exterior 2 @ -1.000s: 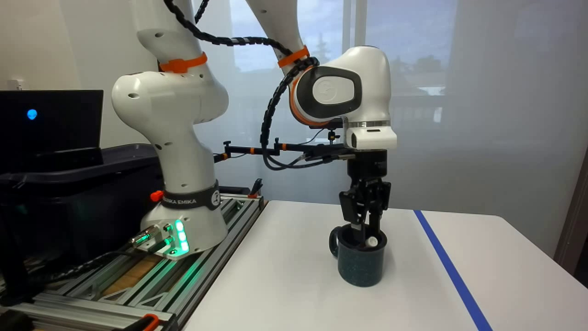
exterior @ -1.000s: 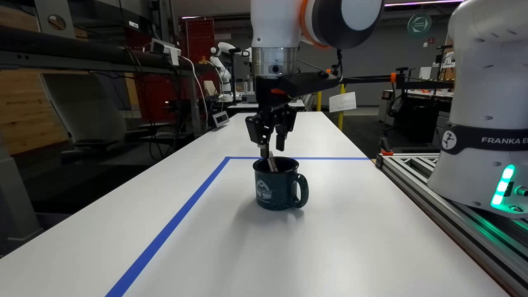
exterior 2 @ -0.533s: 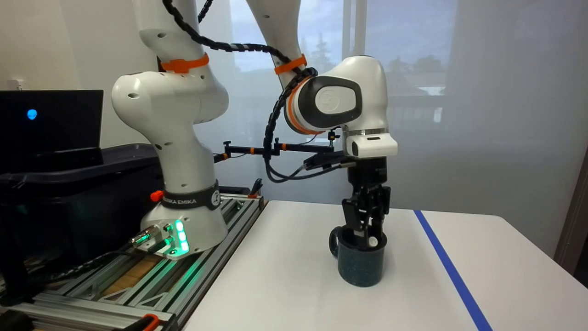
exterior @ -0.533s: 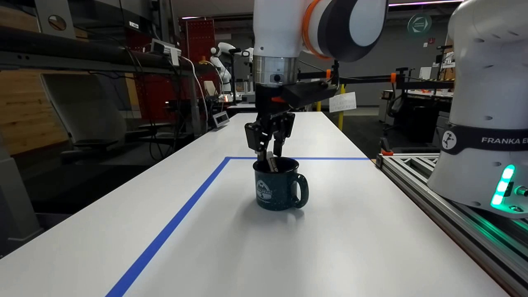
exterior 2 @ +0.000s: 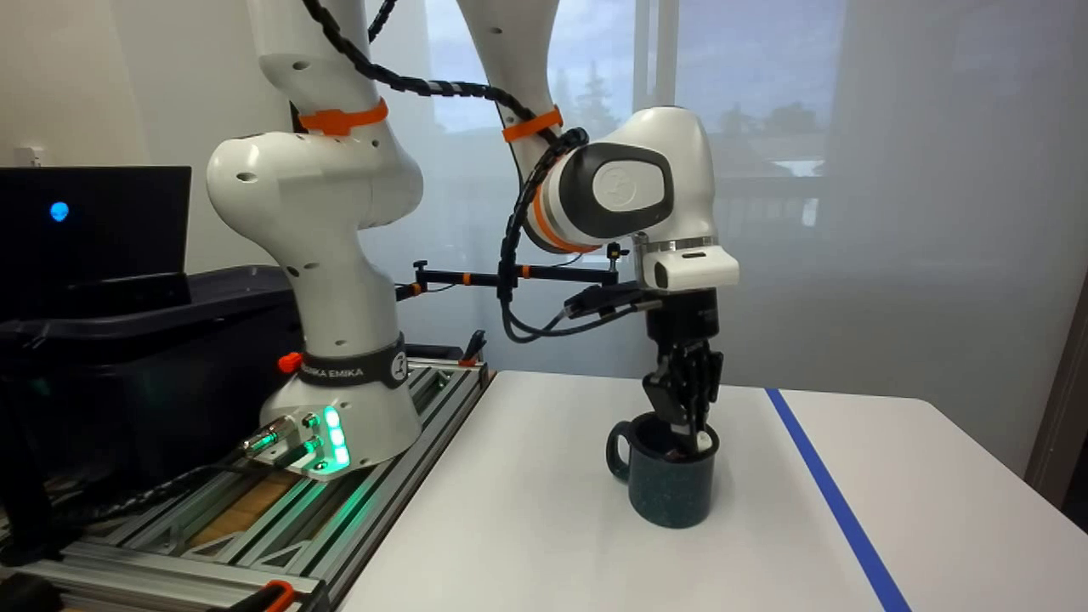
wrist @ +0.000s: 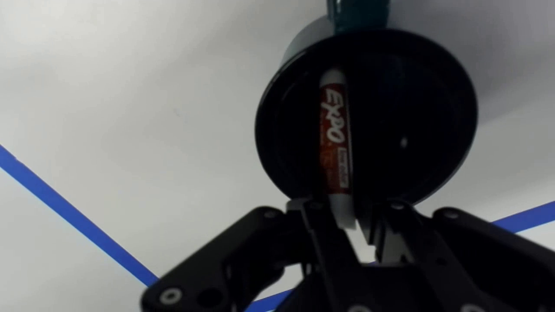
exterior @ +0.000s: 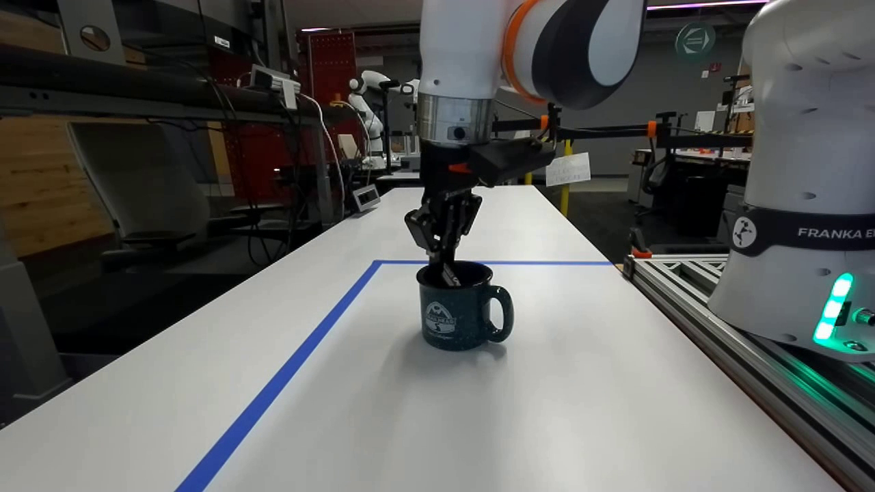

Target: Remove the marker out of the cup

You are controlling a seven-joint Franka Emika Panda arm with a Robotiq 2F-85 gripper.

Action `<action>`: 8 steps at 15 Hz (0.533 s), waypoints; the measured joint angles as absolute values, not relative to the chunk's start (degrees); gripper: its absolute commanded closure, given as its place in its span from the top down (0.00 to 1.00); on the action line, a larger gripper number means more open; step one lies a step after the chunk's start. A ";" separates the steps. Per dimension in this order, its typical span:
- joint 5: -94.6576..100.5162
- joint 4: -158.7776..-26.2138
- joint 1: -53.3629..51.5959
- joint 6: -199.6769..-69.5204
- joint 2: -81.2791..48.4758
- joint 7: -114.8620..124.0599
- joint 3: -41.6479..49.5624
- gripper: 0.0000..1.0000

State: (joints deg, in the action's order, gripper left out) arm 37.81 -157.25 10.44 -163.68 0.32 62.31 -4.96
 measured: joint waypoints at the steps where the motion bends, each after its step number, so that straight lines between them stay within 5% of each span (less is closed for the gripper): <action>1: 38.34 -157.26 10.44 -163.94 0.19 62.50 -4.96 0.05; 8: 24.51 -157.24 7.62 -167.97 -0.86 50.86 -5.65 0.05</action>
State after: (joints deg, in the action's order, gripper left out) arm 24.51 -157.24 7.62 -167.97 -0.86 50.86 -5.65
